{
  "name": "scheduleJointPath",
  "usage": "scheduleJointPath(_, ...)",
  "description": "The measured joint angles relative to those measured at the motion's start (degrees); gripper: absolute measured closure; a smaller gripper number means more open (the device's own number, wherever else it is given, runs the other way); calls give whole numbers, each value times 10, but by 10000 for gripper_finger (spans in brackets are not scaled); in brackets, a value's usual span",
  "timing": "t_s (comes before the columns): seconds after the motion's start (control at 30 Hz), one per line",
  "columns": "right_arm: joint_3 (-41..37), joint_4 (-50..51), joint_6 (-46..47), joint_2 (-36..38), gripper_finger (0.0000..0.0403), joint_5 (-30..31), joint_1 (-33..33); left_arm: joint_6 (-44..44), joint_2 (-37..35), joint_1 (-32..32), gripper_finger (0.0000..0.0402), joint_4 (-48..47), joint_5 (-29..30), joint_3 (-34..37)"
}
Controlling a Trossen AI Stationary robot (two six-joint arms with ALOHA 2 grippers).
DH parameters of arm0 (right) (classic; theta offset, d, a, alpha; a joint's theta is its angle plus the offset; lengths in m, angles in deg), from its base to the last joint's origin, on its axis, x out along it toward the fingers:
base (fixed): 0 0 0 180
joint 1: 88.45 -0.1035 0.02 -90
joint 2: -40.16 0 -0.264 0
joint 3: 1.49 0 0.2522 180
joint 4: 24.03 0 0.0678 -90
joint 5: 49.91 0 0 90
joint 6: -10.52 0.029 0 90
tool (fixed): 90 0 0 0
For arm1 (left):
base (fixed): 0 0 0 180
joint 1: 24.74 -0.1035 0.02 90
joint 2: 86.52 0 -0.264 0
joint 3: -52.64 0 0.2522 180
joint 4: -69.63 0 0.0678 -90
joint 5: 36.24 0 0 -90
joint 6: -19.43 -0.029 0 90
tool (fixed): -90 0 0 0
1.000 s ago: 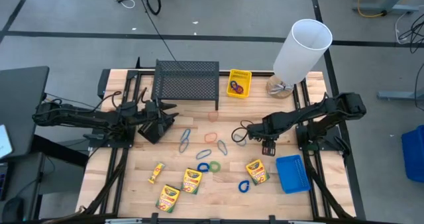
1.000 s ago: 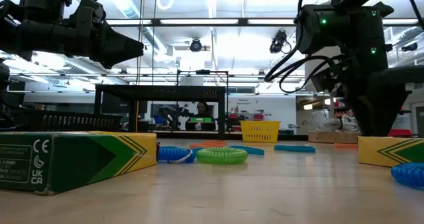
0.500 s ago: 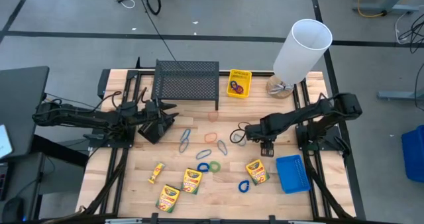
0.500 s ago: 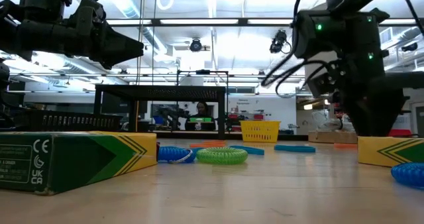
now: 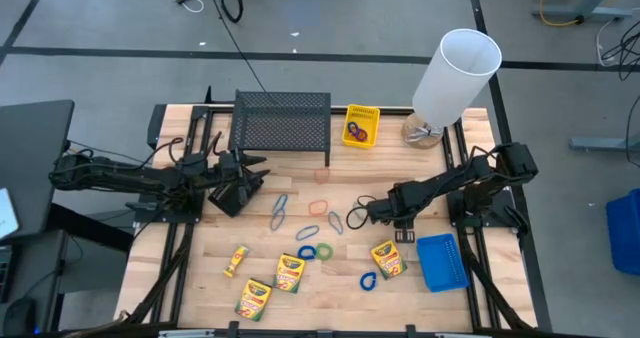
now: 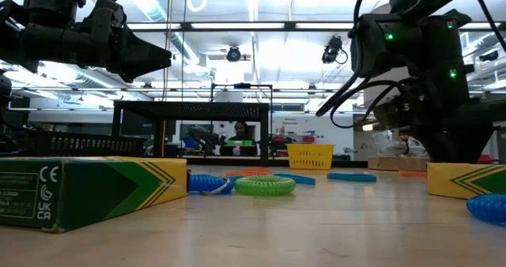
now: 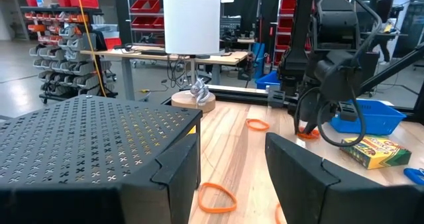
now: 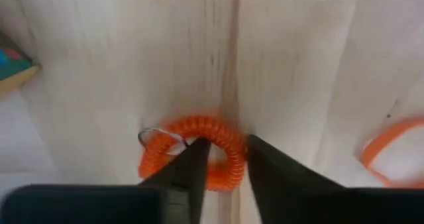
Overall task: Pick & Place Office Desk Supplies
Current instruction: Put the orange spring keychain into the yellow bin
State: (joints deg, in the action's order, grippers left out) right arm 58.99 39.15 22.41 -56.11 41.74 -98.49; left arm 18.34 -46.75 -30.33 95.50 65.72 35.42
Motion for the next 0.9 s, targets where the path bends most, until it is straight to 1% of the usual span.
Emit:
scheduleJointPath(0.1, 0, -2, 7, 0, 365, -3, 0, 0, 0, 0, 221, 0, 0, 0)
scheduleJointPath(0.17, 0, -1, 7, 0, 388, -2, 0, 0, 0, 0, 221, 0, 0, 0)
scheduleJointPath(0.27, 0, -1, 5, 0, 387, -2, 0, 0, 0, 0, 221, 0, 0, 0)
scheduleJointPath(0.37, 2, 1, 3, 0, 395, 1, 0, 0, 0, 0, 221, 0, 0, 0)
scheduleJointPath(0.53, 14, -4, 2, 18, 398, 13, -8, 0, 0, 0, 221, 0, 0, 0)
scheduleJointPath(0.67, 31, -51, 1, 35, 399, 40, -10, 0, 0, 0, 221, 0, 0, 0)
scheduleJointPath(0.73, 30, -70, -5, 40, 399, 38, -11, 0, 0, 0, 221, 0, 0, 0)
scheduleJointPath(0.83, 32, -130, -19, 43, 399, 38, -11, 0, 0, 0, 221, 0, 0, 0)
scheduleJointPath(0.9, 32, -153, -33, 43, 399, 37, -10, 0, 0, 0, 221, 0, 0, 0)
